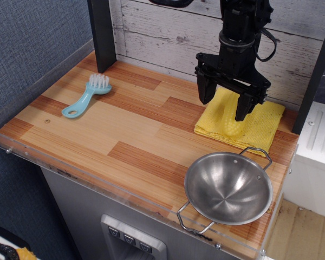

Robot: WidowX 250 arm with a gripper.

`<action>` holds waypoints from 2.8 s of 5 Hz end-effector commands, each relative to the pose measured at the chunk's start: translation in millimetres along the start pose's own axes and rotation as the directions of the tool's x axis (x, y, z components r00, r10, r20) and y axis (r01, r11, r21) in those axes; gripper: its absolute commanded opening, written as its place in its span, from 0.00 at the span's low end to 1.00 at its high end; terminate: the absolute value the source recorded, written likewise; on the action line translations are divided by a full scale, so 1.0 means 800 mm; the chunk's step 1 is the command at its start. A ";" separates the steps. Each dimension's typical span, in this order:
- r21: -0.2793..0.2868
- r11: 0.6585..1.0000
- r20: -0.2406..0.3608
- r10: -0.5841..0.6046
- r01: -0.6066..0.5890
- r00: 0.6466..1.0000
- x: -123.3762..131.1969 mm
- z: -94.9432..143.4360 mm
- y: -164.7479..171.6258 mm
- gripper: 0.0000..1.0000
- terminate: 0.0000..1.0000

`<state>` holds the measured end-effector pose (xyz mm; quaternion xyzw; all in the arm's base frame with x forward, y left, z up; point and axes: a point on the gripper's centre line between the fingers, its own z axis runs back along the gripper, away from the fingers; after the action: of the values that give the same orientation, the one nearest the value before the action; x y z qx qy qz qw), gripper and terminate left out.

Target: Put the corn inside the pan

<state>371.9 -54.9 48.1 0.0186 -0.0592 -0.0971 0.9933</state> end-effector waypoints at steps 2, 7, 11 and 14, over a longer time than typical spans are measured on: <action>0.026 0.998 0.080 0.056 -0.058 0.995 0.029 -0.001 -0.018 1.00 0.00; -0.011 0.999 0.173 -0.042 0.045 0.984 -0.014 0.091 -0.017 0.00 0.00; -0.099 0.953 0.023 -0.287 0.288 0.958 -0.135 0.050 -0.079 0.00 0.00; -0.055 0.942 0.047 -0.329 0.332 0.943 -0.091 0.030 -0.100 0.00 0.00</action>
<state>275.8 -120.8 45.5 -0.0018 -0.0494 -0.2622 0.9638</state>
